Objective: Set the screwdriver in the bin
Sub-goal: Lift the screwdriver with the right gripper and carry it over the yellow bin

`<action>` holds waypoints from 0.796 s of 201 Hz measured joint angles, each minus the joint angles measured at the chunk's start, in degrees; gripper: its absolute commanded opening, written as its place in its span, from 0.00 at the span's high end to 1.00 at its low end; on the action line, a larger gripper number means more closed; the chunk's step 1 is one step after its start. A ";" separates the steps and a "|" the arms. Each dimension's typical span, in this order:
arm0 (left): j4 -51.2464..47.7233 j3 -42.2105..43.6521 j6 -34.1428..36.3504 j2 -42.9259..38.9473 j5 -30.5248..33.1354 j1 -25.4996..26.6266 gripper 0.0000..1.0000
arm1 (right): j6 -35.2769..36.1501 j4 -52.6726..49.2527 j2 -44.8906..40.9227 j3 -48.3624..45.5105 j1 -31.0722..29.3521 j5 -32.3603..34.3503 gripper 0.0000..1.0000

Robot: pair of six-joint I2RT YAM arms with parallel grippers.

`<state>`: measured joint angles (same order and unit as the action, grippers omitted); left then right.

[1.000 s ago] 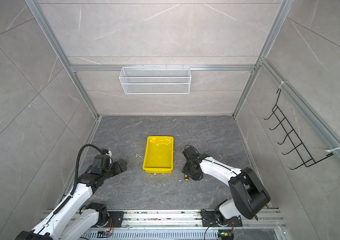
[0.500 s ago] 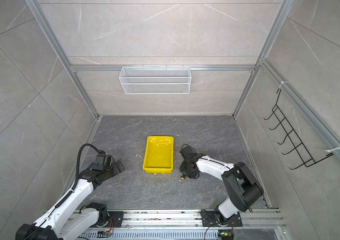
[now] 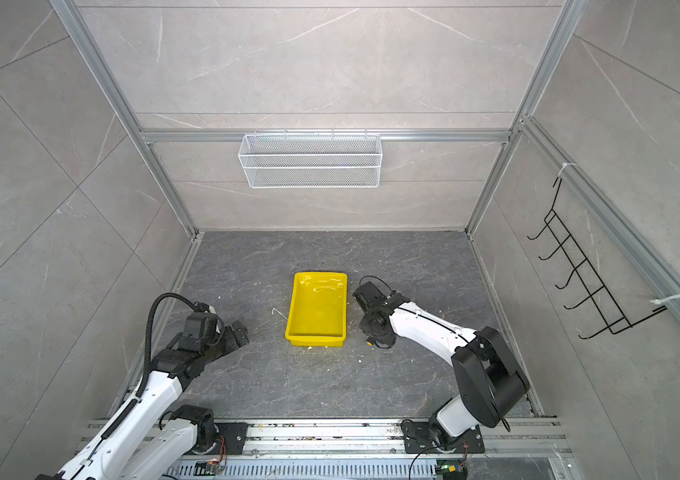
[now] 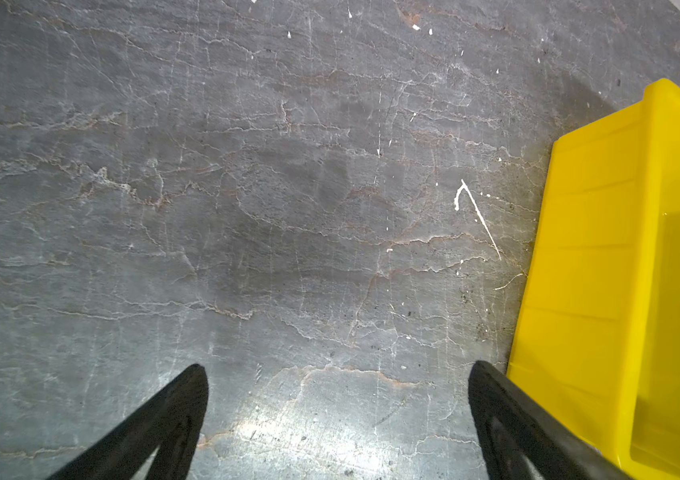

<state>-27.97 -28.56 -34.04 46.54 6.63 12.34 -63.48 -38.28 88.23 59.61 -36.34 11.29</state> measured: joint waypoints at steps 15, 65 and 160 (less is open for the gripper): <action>0.04 0.02 0.00 -0.31 -0.24 0.00 0.00 | 0.07 -1.53 0.44 5.62 -2.27 2.69 0.75; 0.15 2.03 -0.04 -4.46 -0.24 0.00 0.00 | 0.70 -5.03 9.01 21.31 -10.19 8.90 0.74; 0.20 2.08 -0.04 -4.61 -0.37 0.00 0.00 | 1.27 -8.94 30.97 38.01 -17.14 5.35 0.72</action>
<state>-27.77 -26.48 -34.09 41.93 6.26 12.34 -62.22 -47.22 119.20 97.62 -53.47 16.64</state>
